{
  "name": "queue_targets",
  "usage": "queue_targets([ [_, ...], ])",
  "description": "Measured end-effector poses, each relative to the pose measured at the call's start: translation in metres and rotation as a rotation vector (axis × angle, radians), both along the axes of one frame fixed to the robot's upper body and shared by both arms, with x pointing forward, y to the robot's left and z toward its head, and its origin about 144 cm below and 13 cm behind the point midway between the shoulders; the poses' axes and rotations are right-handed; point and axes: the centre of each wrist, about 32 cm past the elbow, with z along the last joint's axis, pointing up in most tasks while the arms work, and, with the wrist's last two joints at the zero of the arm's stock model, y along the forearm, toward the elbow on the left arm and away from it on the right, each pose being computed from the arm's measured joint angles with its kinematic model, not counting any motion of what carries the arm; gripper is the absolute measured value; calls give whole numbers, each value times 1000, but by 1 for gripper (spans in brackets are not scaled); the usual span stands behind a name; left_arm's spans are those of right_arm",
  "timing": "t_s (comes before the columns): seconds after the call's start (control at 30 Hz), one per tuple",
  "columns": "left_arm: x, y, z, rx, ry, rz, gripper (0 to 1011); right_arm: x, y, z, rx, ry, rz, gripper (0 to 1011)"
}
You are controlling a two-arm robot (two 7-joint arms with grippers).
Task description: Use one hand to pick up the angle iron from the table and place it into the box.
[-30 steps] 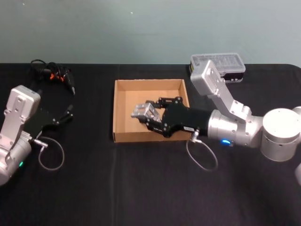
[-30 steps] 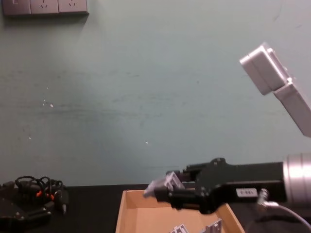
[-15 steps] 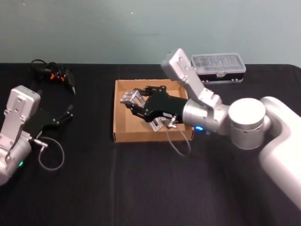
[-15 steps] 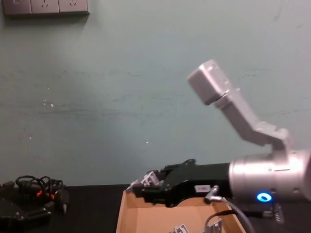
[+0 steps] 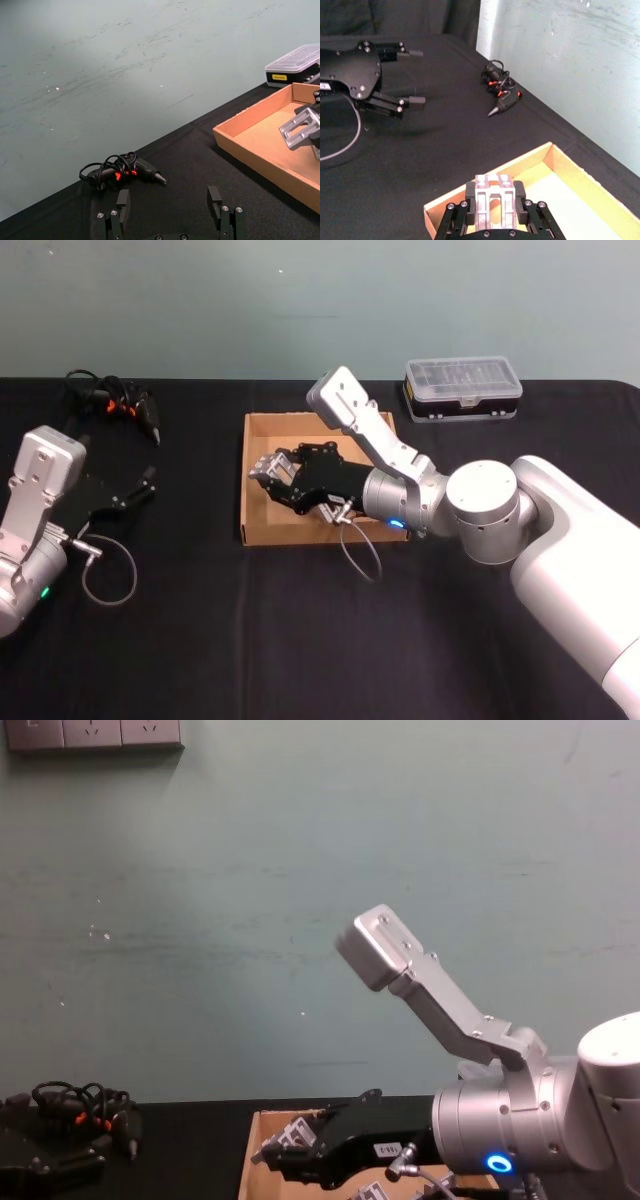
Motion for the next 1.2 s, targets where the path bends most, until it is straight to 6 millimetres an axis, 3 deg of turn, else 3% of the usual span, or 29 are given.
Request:
queue_targets([
  [1.03,0,0,0,0,0,0,1011,-3,-2,-16,-57,35,-35,452],
  [1.2,0,0,0,0,0,0,1011,-2,-1,-16,-54,36,-29,595],
])
